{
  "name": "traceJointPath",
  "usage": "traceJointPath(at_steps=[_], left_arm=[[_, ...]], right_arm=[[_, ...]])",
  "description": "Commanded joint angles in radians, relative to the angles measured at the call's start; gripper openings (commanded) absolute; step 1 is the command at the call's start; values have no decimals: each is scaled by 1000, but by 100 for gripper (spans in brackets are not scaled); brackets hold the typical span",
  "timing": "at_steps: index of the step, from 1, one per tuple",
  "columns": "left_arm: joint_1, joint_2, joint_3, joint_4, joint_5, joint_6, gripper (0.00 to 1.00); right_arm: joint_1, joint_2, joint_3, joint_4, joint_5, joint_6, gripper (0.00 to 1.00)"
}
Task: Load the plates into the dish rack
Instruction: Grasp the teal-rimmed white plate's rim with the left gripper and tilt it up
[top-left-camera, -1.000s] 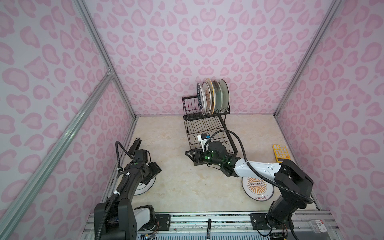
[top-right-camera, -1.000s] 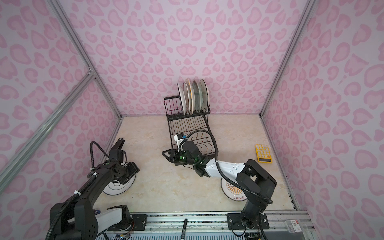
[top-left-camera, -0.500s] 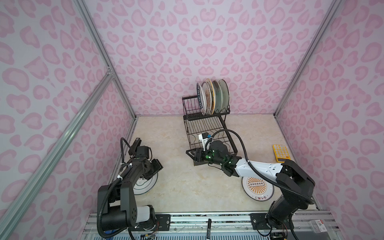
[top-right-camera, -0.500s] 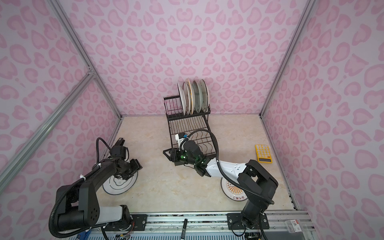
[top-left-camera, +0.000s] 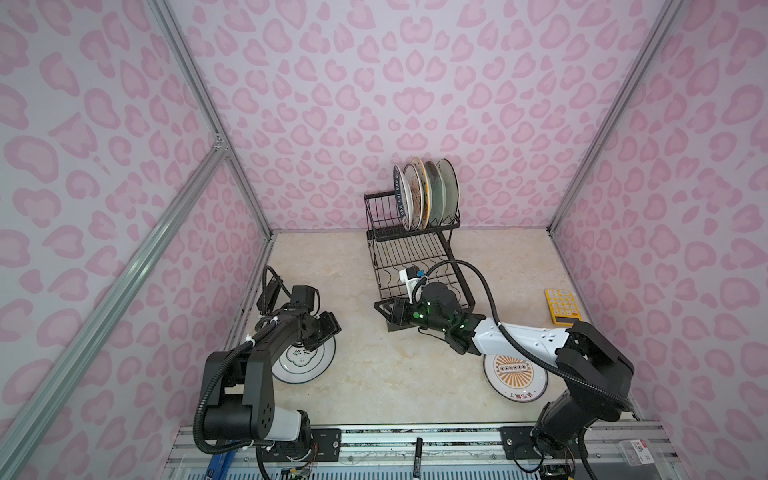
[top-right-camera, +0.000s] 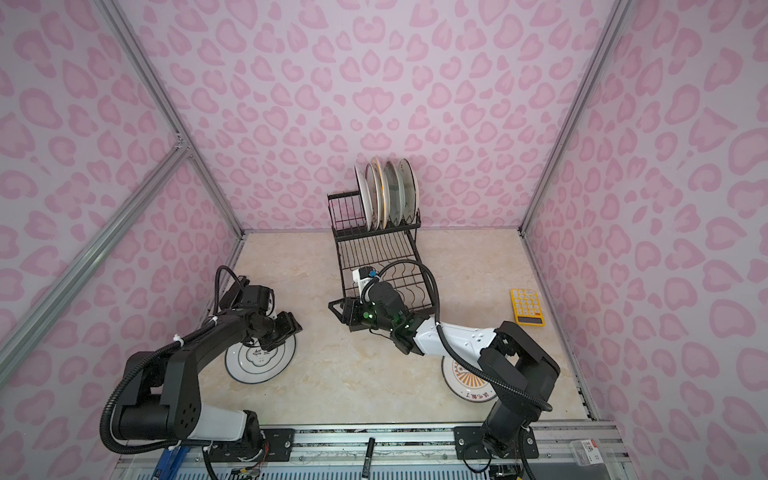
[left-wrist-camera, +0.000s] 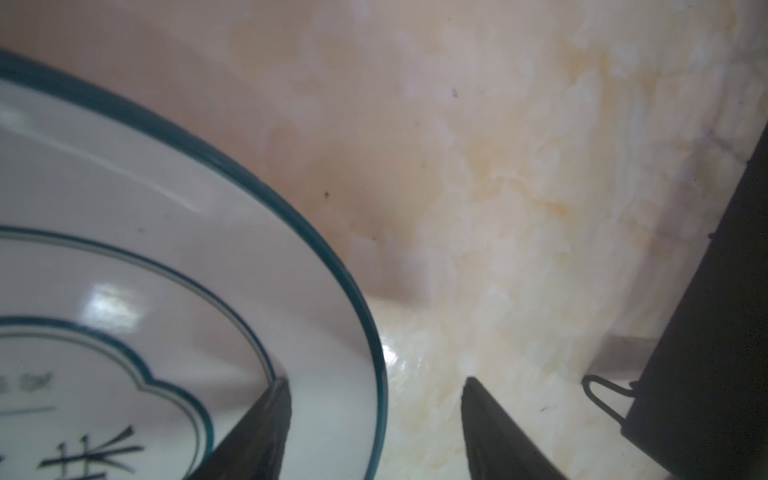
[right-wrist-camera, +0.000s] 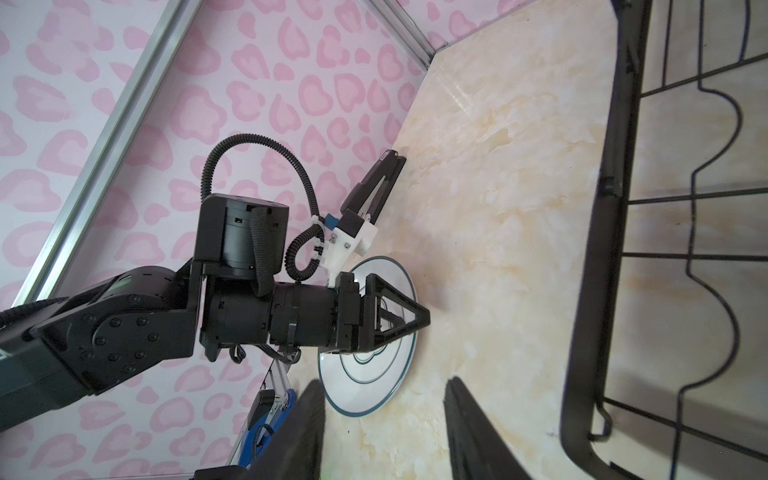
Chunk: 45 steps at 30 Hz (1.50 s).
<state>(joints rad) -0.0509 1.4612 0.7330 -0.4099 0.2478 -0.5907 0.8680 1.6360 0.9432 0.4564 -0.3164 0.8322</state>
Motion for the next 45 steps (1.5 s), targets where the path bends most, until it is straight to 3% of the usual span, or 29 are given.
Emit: traceJointPath(at_steps=[1, 12, 30, 39, 45], left_arm=[[-35, 35, 19, 46, 27, -38, 67], [-80, 135, 125, 78, 41, -57, 67], [-80, 43, 96, 18, 6, -34, 66], [-57, -113, 114, -80, -82, 3, 66], [42, -256, 58, -75, -103, -5, 67]], right_arm=[[-7, -11, -14, -17, 25, -22, 47], [-20, -61, -46, -48, 59, -39, 47], [-2, -41, -38, -44, 53, -27, 47], [127, 35, -39, 30, 126, 147, 49], [192, 130, -7, 56, 137, 288, 51]])
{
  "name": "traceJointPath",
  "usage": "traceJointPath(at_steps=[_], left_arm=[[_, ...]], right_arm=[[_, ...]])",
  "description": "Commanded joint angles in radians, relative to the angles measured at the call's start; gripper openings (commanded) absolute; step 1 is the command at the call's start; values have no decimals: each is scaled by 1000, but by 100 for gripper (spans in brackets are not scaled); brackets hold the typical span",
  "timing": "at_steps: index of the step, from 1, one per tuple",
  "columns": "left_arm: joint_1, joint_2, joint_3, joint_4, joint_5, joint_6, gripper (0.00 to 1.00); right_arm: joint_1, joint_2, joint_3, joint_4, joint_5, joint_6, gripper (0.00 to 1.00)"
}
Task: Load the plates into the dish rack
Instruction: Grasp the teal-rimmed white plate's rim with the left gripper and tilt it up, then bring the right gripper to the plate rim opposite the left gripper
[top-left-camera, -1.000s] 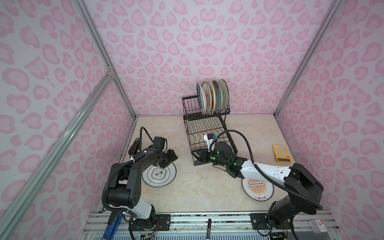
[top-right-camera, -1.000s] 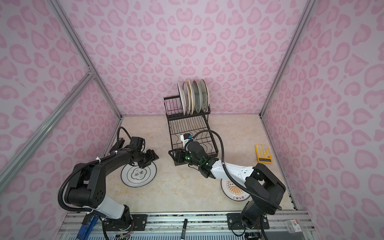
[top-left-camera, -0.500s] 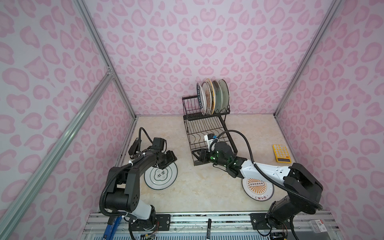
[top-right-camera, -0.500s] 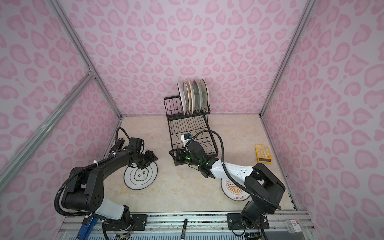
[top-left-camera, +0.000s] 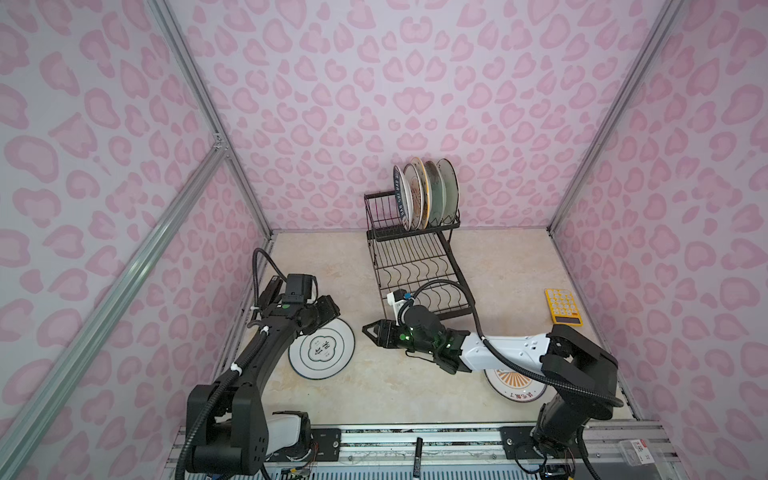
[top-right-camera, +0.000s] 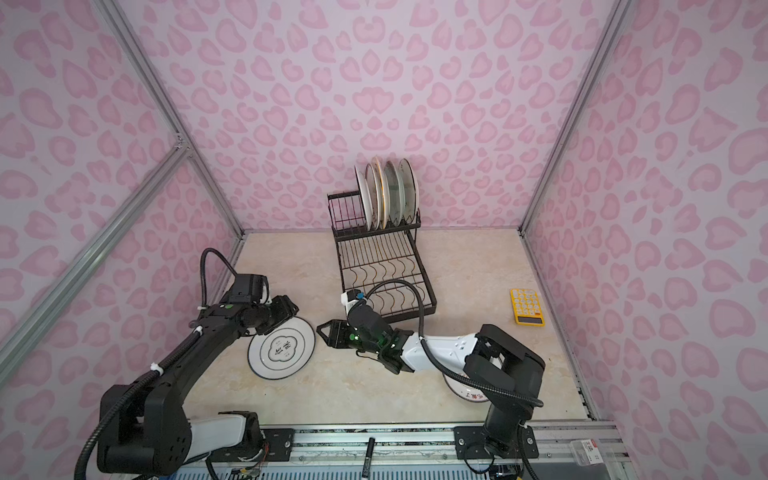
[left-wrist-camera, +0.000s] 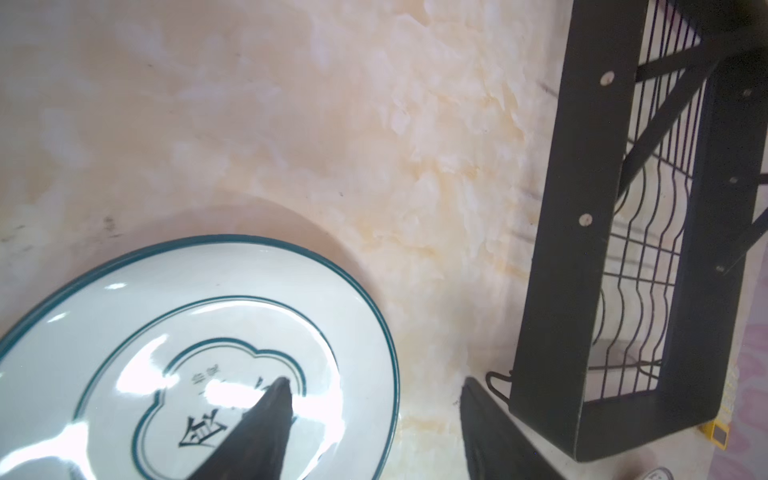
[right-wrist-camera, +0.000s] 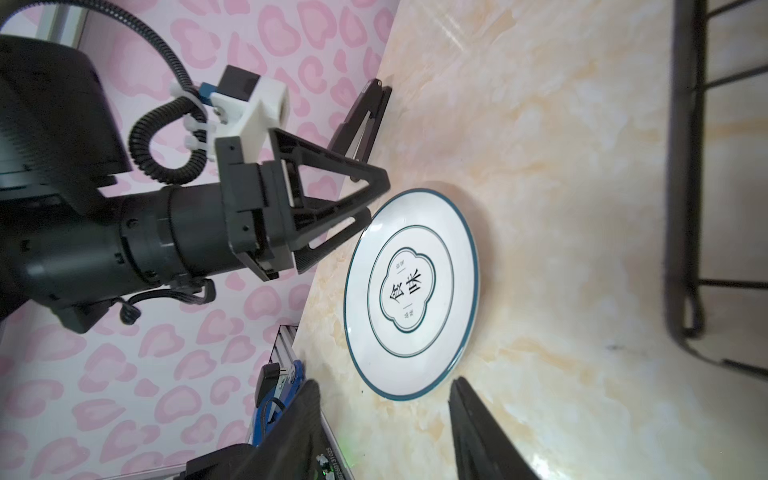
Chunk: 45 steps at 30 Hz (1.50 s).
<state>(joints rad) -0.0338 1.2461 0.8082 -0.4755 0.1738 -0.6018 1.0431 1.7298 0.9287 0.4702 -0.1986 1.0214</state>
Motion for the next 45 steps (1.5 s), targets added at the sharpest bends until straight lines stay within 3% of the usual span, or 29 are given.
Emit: traceJointPath(at_steps=[1, 7, 25, 45], left_arm=[[33, -65, -21, -9, -41, 8, 67], [51, -155, -19, -46, -62, 32, 67], [78, -301, -52, -83, -34, 52, 68], [78, -320, -69, -76, -22, 40, 68]], right_arm=[[24, 62, 15, 53, 17, 132, 51], [49, 210, 71, 90, 18, 259, 51], [67, 390, 227, -16, 5, 347, 50], [51, 455, 271, -2, -13, 373, 29]])
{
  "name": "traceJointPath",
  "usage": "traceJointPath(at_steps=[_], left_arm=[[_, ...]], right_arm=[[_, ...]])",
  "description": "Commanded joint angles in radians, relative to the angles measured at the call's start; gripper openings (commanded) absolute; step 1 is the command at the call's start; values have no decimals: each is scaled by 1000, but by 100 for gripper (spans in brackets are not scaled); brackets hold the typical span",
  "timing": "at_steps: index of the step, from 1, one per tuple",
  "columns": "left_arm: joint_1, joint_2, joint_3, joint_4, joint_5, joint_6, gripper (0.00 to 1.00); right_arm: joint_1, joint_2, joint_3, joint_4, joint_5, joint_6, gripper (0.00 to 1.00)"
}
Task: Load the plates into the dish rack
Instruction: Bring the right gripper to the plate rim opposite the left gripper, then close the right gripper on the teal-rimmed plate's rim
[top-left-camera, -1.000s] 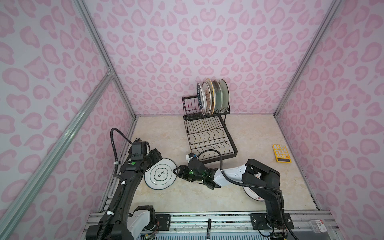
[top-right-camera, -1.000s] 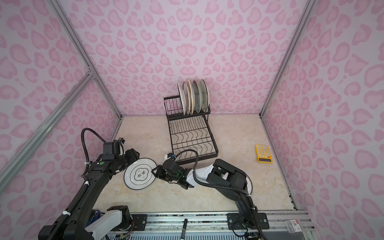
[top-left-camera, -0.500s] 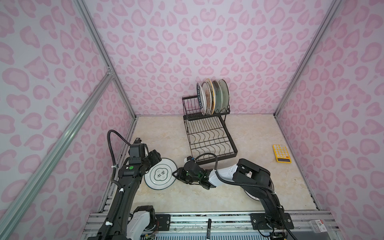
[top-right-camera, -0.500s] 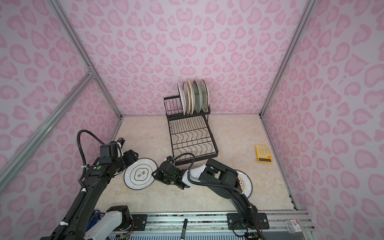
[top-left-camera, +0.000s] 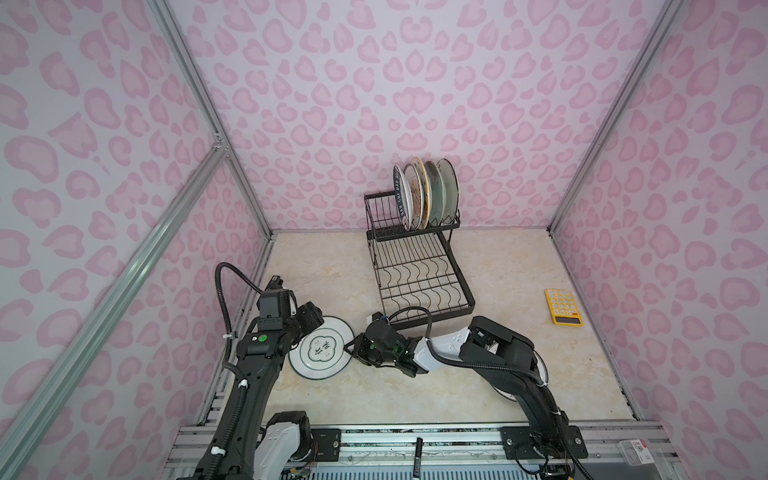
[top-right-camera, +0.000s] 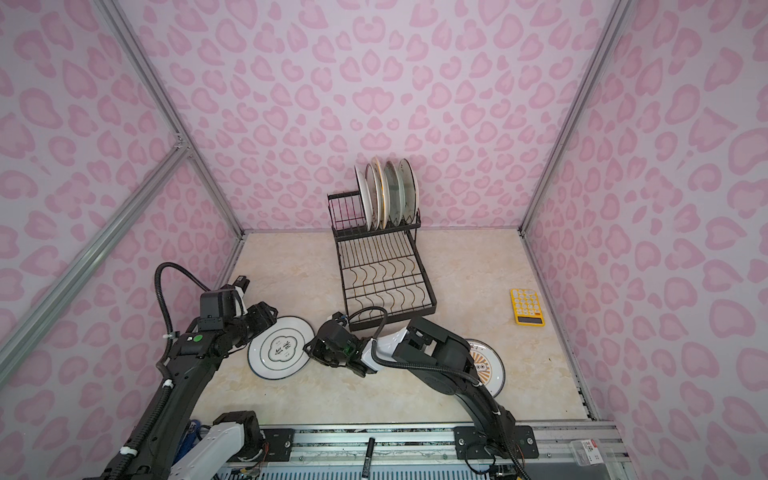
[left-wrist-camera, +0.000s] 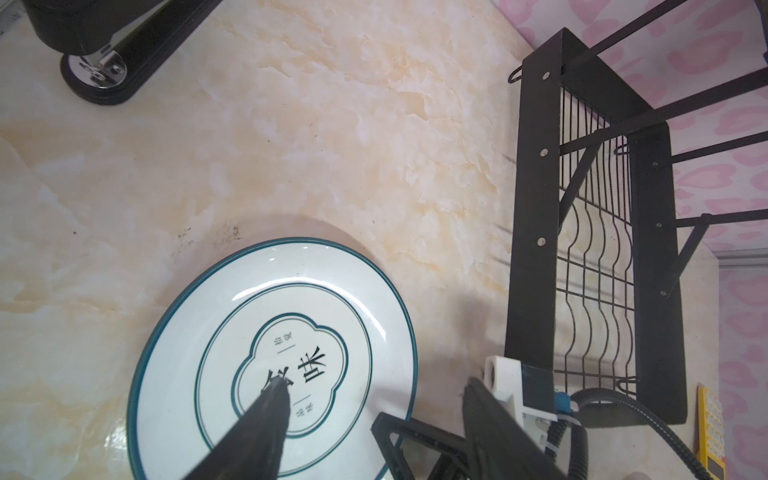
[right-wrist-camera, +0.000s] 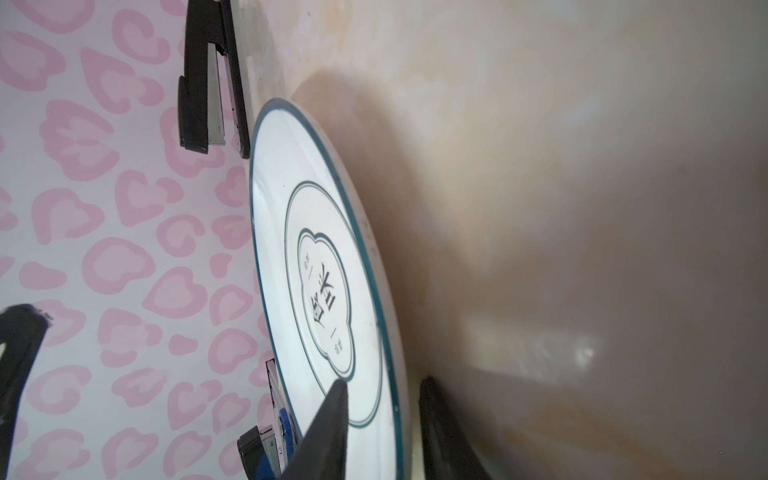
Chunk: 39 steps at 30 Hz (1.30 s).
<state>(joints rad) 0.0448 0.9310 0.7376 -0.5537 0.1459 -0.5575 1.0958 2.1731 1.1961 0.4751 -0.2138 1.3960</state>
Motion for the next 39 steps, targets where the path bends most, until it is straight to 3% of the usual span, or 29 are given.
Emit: traceJointPath(at_steps=[1, 18, 35, 39], left_arm=[[0, -5, 1, 0, 5, -4, 68], [0, -39, 14, -17, -2, -13, 68], [0, -80, 71, -43, -1, -28, 68], [0, -96, 91, -30, 57, -34, 68]], right_arm=[[-2, 8, 2, -6, 5, -4, 28], [-2, -65, -20, -15, 48, -77, 0], [-34, -273, -66, -93, 154, -278, 0], [-63, -326, -89, -93, 172, -328, 0]])
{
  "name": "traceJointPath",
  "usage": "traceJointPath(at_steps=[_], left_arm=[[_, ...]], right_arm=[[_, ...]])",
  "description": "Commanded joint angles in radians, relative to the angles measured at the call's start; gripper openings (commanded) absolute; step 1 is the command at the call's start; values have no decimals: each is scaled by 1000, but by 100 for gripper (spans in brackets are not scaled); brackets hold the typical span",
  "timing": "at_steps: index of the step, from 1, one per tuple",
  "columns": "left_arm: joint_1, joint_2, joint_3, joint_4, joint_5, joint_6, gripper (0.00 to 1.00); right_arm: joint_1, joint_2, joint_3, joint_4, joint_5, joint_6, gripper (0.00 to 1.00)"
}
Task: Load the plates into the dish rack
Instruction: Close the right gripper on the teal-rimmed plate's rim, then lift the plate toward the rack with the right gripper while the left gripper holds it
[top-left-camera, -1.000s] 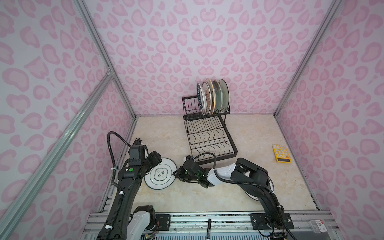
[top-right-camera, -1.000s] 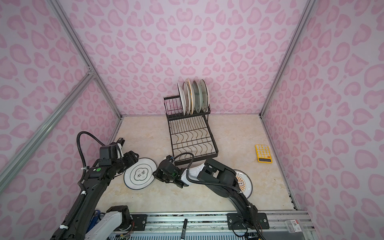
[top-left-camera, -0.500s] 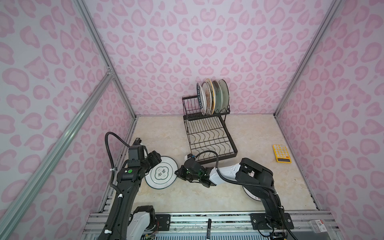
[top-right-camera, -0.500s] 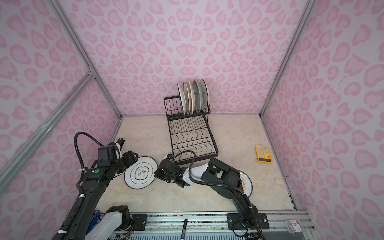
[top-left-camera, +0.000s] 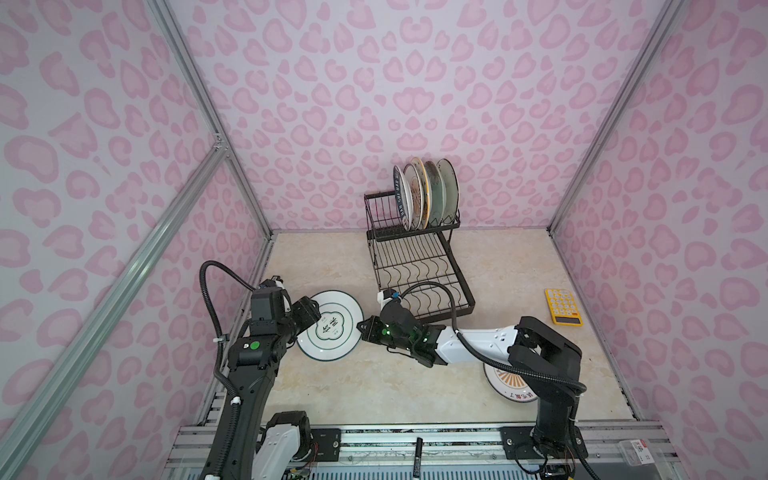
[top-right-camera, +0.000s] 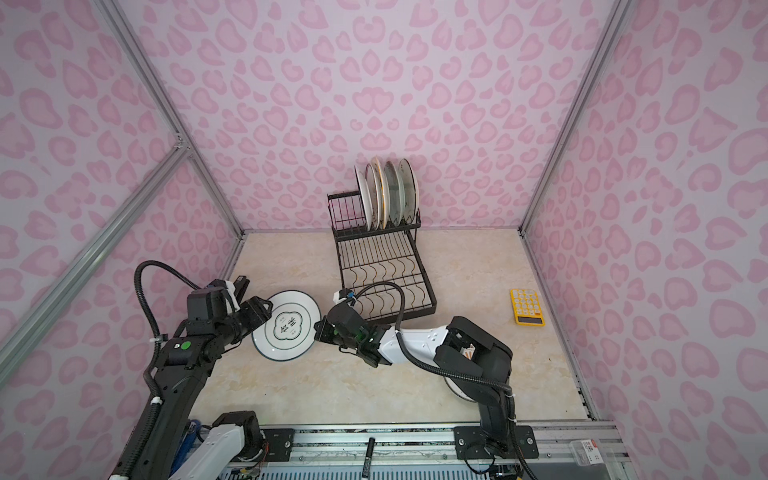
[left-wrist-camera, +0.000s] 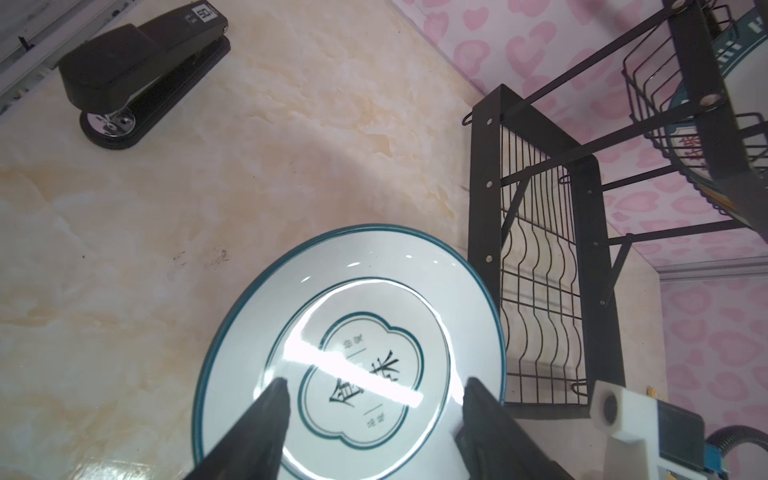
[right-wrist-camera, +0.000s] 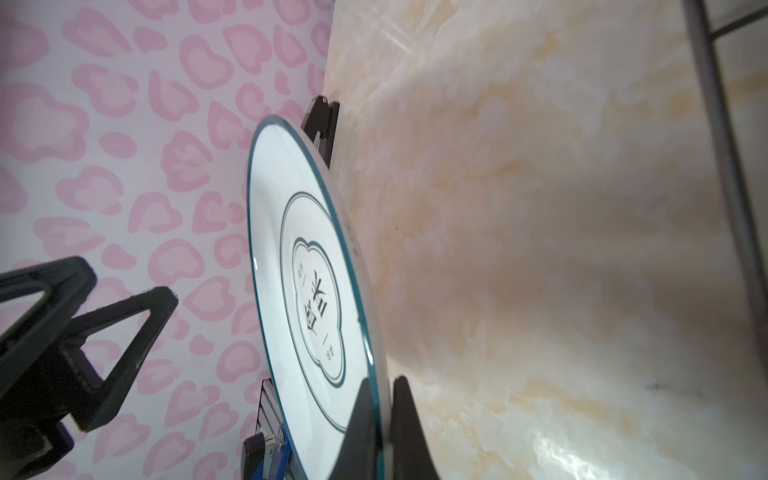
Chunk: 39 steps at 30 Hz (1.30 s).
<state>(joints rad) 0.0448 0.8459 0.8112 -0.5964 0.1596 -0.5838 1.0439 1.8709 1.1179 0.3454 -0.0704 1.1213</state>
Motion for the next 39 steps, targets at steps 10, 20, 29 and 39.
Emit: traceJointPath(at_steps=[10, 20, 29, 39], left_arm=[[0, -23, 39, 53, 135, 7, 69], [-1, 13, -43, 213, 314, 6, 69], [-50, 78, -114, 432, 429, -47, 69], [-191, 195, -108, 581, 392, -79, 67]], right_arm=[[-102, -141, -67, 43, 4, -125, 0], [-261, -234, -166, 112, -202, -195, 0], [-395, -333, -204, 51, -345, -287, 0], [-442, -348, -234, 108, -428, -265, 0]])
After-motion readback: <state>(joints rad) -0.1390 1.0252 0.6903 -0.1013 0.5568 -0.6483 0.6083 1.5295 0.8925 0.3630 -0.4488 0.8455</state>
